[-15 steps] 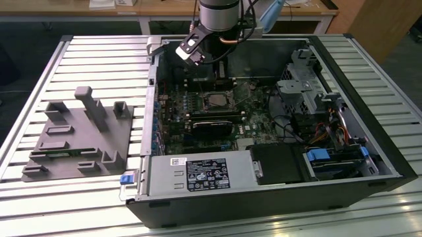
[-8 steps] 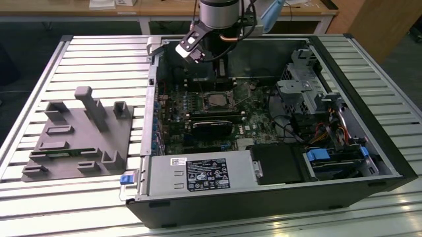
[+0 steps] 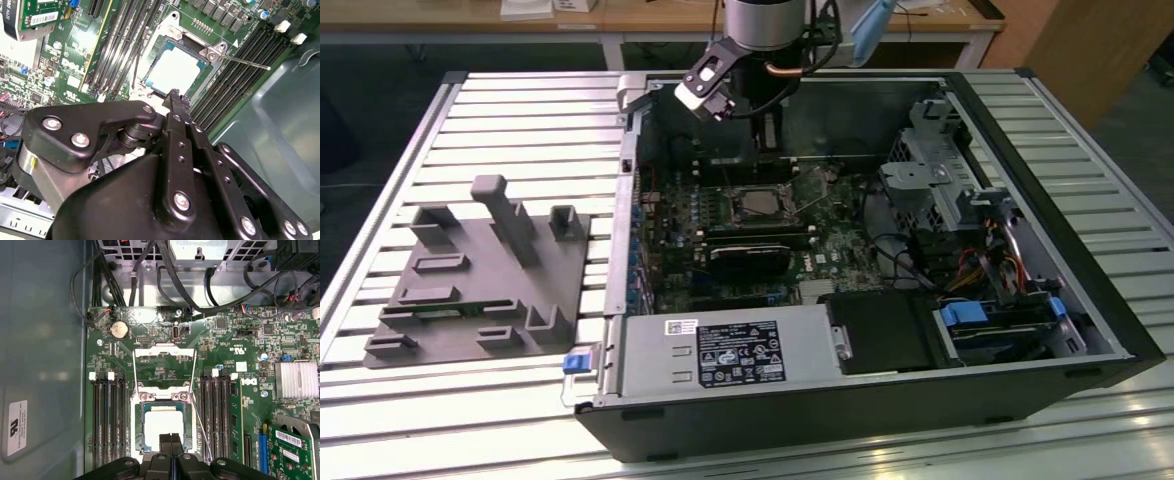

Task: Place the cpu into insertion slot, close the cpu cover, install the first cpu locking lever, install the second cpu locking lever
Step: 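Close the cpu cover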

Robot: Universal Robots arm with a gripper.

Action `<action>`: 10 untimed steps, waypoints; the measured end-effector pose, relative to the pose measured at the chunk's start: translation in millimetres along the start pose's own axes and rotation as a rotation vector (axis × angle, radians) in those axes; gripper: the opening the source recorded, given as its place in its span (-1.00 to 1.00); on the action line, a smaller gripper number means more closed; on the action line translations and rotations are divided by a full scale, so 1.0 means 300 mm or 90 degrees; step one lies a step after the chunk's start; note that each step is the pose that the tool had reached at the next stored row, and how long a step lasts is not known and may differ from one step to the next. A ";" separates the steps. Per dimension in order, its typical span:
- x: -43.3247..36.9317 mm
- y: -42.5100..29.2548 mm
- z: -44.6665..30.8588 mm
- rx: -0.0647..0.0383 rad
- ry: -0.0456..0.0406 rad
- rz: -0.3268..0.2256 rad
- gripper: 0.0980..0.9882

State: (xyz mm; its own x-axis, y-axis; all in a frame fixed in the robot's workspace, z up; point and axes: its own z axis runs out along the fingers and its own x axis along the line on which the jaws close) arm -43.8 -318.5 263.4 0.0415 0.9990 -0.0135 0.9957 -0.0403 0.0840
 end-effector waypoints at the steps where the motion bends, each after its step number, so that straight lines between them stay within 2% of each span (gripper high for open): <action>1: 0.000 0.000 0.000 0.000 0.0000 0.000 -0.98; 5: 0.000 0.007 0.000 0.000 -0.0002 0.000 -0.98; 10: 0.002 0.043 0.003 0.000 -0.0001 0.000 -0.98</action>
State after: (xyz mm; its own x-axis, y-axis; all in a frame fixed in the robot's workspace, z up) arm -30.9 -318.5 263.5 0.0415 0.9990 -0.0136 0.9957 -0.0402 0.0838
